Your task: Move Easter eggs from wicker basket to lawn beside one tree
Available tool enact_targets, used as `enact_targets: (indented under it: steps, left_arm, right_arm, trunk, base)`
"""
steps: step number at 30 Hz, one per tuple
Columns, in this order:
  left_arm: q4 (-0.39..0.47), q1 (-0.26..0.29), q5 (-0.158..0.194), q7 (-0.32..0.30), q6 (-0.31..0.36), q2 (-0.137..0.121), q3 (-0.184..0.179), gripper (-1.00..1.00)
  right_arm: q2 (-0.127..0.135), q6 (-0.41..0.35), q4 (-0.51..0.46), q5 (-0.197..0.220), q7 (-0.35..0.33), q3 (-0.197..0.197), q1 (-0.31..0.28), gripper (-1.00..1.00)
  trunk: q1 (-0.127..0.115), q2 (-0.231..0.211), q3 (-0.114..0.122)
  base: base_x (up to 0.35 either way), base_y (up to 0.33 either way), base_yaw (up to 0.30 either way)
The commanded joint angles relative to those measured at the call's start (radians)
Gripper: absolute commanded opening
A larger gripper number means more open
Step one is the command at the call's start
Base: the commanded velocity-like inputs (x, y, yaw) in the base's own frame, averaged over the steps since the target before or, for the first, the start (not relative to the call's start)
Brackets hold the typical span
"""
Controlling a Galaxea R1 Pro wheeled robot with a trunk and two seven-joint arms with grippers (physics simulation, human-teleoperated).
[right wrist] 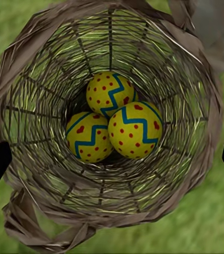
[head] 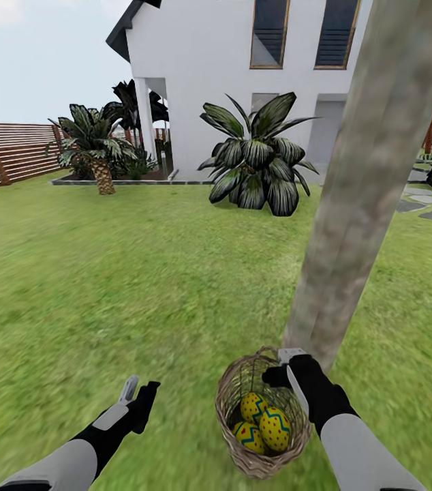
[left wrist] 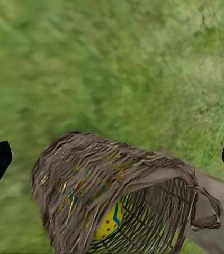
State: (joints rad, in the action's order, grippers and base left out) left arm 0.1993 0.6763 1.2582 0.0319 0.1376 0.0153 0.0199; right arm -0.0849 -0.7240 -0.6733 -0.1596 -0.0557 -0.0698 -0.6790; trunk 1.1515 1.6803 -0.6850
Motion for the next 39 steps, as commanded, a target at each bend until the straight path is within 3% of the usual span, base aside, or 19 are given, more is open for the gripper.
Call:
enact_targets:
  steps: [1,10,15,23,26,30,35,39]
  left_arm:
    - [0.002,0.000,0.004,0.003,0.004,0.000,0.002,1.00]
    - [0.002,0.000,0.004,0.003,0.004,-0.001,0.002,1.00]
    - [0.002,0.000,0.004,0.003,0.004,-0.001,0.002,1.00]
    - [0.000,0.000,0.004,0.003,0.004,-0.005,0.002,1.00]
    - [0.000,0.000,0.004,0.003,0.004,-0.007,0.002,1.00]
    - [0.000,0.000,0.004,0.003,0.004,-0.008,0.002,1.00]
    - [0.000,0.000,0.004,0.003,0.004,-0.008,0.002,1.00]
    - [-0.001,0.000,0.004,0.003,0.003,-0.007,0.002,1.00]
  right_arm:
    - [-0.002,-0.001,-0.002,-0.010,-0.006,-0.005,-0.001,1.00]
    - [-0.002,0.037,-0.006,-0.012,-0.001,-0.001,-0.001,1.00]
    - [0.002,0.106,0.000,-0.011,-0.001,0.000,-0.001,1.00]
    - [0.005,0.103,0.009,-0.006,0.003,-0.002,-0.001,1.00]
    - [0.005,0.102,0.061,-0.006,0.003,-0.002,-0.023,1.00]
    - [0.008,0.112,0.210,-0.007,0.006,-0.007,-0.097,1.00]
    - [0.009,0.117,0.242,-0.008,0.009,-0.008,-0.114,1.00]
    - [0.010,0.158,0.295,-0.007,0.074,-0.008,-0.153,1.00]
  trunk:
    - [0.004,0.008,-0.004]
    - [0.038,0.071,-0.032]
    - [0.058,0.106,-0.048]
    - [0.088,0.162,-0.073]
    - [0.100,0.183,-0.082]
    - [0.115,0.211,-0.095]
    - [0.134,0.246,-0.111]
    - [0.150,0.274,-0.123]
  base:
    - [0.000,0.000,0.000]
    - [0.000,0.000,0.000]
    - [0.000,0.000,0.000]
    - [0.000,0.000,0.000]
    - [0.000,0.000,0.000]
    - [0.000,0.000,0.000]
    - [0.000,0.000,0.000]
    - [0.000,0.000,0.000]
